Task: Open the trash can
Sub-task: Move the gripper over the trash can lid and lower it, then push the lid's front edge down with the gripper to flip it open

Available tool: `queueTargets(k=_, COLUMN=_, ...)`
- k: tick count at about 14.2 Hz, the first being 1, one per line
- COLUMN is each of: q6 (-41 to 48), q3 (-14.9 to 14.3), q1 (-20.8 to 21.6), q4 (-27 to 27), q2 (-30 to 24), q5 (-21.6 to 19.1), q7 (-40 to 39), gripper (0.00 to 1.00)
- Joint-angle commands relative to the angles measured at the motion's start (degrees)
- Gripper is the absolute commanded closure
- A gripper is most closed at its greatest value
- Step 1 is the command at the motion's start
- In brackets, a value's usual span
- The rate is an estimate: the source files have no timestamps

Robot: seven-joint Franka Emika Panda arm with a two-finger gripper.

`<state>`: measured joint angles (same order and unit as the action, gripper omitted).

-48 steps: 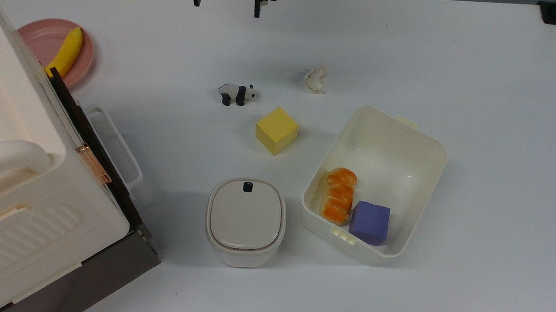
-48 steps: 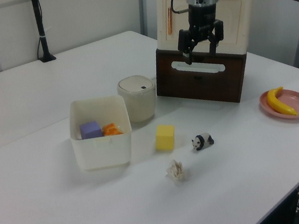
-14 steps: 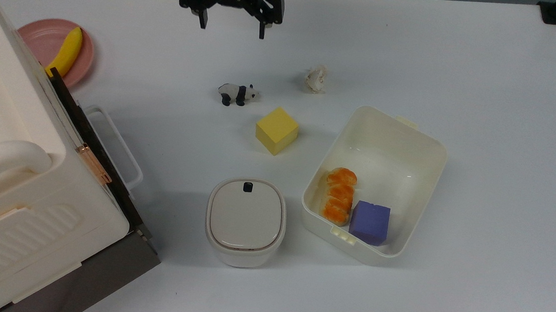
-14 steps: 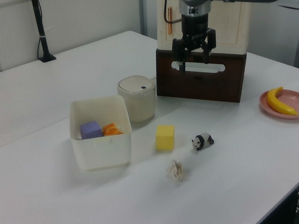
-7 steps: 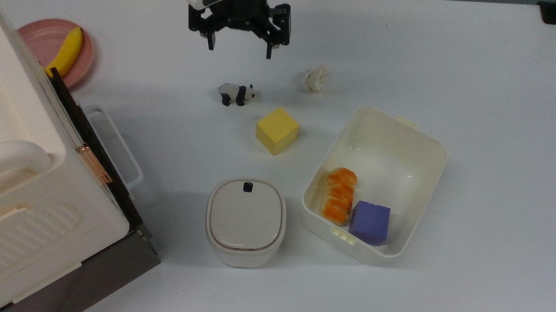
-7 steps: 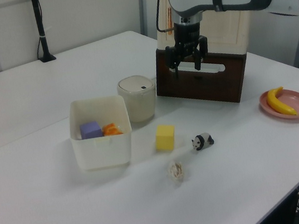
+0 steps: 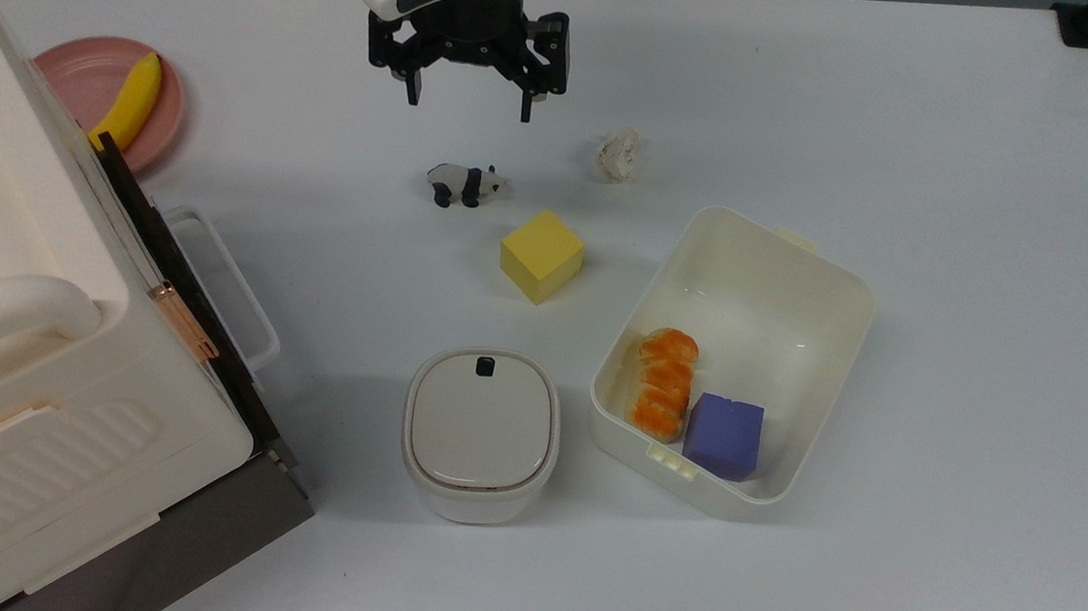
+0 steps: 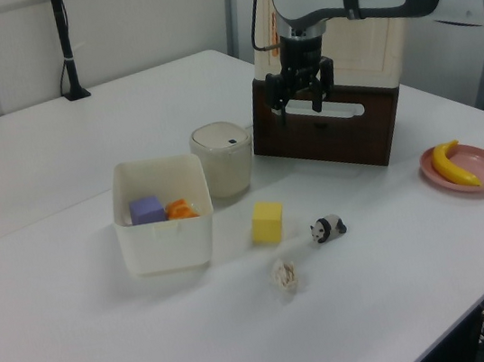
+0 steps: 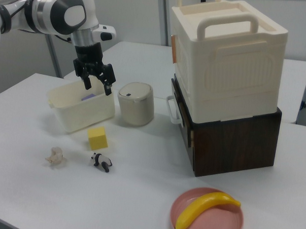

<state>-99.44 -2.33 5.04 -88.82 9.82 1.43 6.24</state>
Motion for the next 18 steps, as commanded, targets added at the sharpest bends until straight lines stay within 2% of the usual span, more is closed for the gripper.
queueTargets(k=1, q6=-2.42, q3=-0.22, q1=0.59, q4=-1.26, q2=-0.33, q5=0.76, q7=-0.96, gripper=0.34)
queueTargets(k=2, q6=-4.34, q3=-0.22, q1=0.59, q4=-1.18, q2=-0.07, q5=0.41, q7=-0.96, gripper=0.53)
queueTargets(k=3, q6=-6.88, q3=-0.13, q1=0.59, q4=-1.26, q2=0.63, q5=0.32, q7=-0.96, gripper=0.65)
queueTargets(k=5, q6=-11.54, q3=-0.13, q1=0.68, q4=-1.00, q2=2.30, q5=0.15, q7=-0.96, gripper=0.77)
queueTargets(k=9, q6=-22.70, q3=-0.22, q1=1.11, q4=0.83, q2=5.81, q5=0.41, q7=-0.70, gripper=0.81)
queueTargets(k=11, q6=-27.01, q3=-0.30, q1=2.87, q4=2.42, q2=9.23, q5=0.94, q7=-0.09, gripper=0.87)
queueTargets(k=15, q6=-34.75, q3=-0.39, q1=3.22, q4=4.36, q2=14.08, q5=1.11, q7=1.31, gripper=0.87)
queueTargets(k=18, q6=-37.40, q3=-0.48, q1=3.40, q4=8.21, q2=18.99, q5=6.36, q7=7.89, gripper=0.87)
